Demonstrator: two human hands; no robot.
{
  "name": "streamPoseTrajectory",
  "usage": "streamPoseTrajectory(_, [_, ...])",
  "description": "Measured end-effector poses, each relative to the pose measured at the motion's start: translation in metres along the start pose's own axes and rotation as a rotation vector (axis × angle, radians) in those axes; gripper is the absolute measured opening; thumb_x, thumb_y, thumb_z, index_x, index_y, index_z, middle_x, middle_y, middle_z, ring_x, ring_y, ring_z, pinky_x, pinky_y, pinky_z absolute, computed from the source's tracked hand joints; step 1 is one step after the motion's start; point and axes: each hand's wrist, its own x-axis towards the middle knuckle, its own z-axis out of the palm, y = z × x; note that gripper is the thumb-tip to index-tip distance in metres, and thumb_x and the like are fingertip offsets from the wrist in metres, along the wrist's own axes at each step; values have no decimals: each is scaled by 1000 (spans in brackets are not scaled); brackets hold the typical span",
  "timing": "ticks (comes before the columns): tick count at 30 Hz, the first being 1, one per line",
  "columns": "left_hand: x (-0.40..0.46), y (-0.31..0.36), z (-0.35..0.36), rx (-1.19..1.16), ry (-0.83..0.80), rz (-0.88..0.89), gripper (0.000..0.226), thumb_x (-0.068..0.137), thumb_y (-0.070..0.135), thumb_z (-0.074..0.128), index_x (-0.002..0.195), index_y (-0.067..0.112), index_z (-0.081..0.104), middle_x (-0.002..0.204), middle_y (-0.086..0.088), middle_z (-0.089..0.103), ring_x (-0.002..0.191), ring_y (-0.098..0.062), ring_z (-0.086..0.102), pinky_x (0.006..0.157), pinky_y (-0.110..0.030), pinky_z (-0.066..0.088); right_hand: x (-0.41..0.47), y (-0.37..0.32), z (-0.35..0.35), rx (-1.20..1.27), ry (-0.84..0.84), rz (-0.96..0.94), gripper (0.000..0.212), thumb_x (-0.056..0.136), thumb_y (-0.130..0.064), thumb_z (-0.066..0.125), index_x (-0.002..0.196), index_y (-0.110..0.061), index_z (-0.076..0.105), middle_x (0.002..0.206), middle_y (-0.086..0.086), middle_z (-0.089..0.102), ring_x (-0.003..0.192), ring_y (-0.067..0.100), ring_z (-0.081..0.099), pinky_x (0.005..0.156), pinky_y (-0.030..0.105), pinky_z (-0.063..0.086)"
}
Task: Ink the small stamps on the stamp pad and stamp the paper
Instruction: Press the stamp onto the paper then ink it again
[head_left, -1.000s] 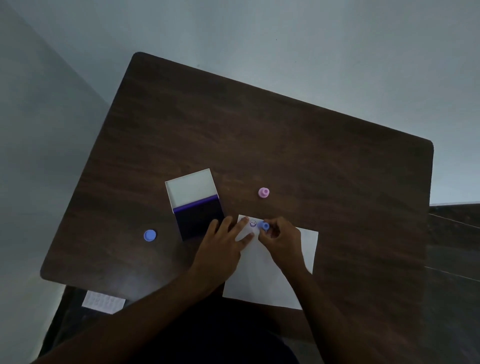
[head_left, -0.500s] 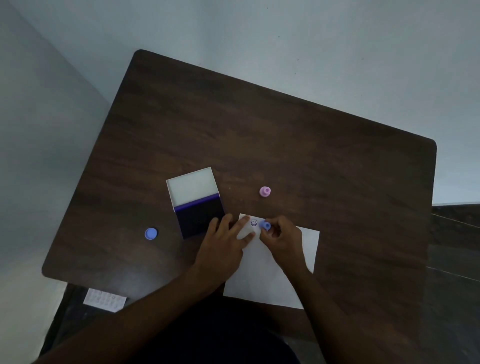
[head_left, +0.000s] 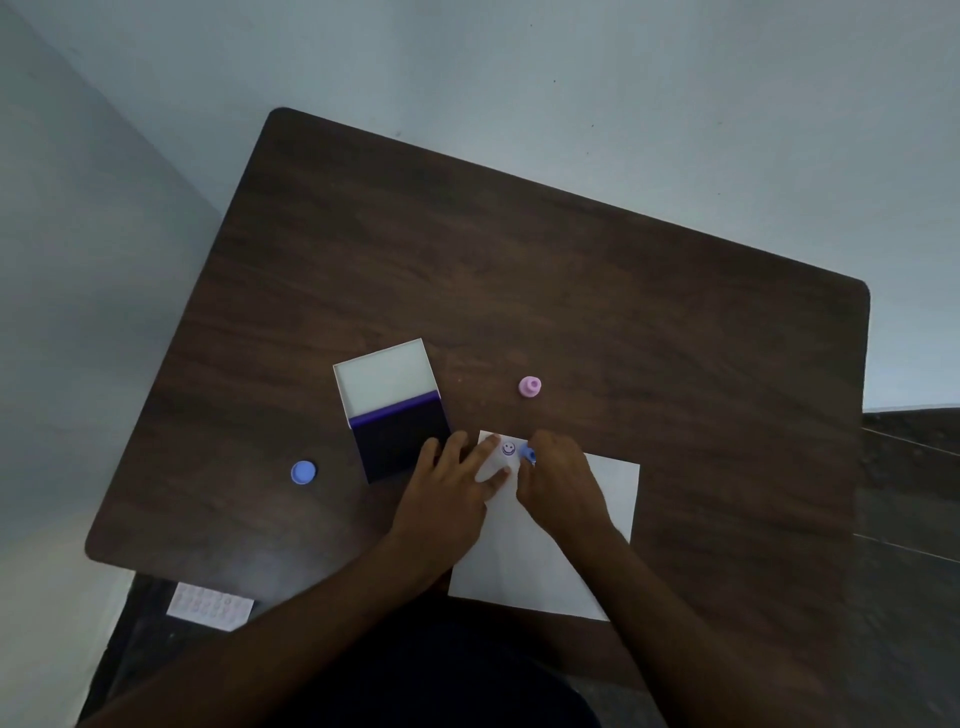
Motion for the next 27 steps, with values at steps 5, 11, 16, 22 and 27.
streamPoseTrajectory(5, [1,0,-1,14,-4,8,65,91,40,54,146,38,20,160,-1,7,143,-34,13,114,-54,7,0,-8,0,-187,-160,-73,38,91,-24,57,125,-7,52,129,13,57,116,25,53,100,32,40])
streamPoseTrajectory(11, [0,-1,-1,12,-11,2,66,89,41,56,146,38,23,160,-1,11,142,-33,15,114,-54,9,-4,-8,-1,-225,-146,-89,42,93,-21,53,133,-8,45,136,11,51,121,22,49,103,27,38])
streamPoseTrajectory(16, [1,0,0,12,-20,1,69,88,40,58,146,37,22,159,-2,12,141,-34,17,114,-54,9,-5,-10,-1,-234,-136,-99,43,92,-21,56,132,-8,47,134,12,52,120,23,50,102,28,39])
streamPoseTrajectory(22, [0,0,-2,14,-9,4,70,87,40,58,146,37,20,160,-2,10,141,-34,16,113,-54,7,-6,-10,0,-258,-112,-129,42,91,-18,58,130,-6,48,132,14,54,119,25,49,101,29,41])
streamPoseTrajectory(27, [1,0,-2,21,-14,4,71,87,39,59,146,37,21,160,-2,10,141,-34,15,113,-55,8,-5,-10,0,-266,-112,-136,43,90,-18,59,129,-5,49,132,15,54,120,27,49,102,32,40])
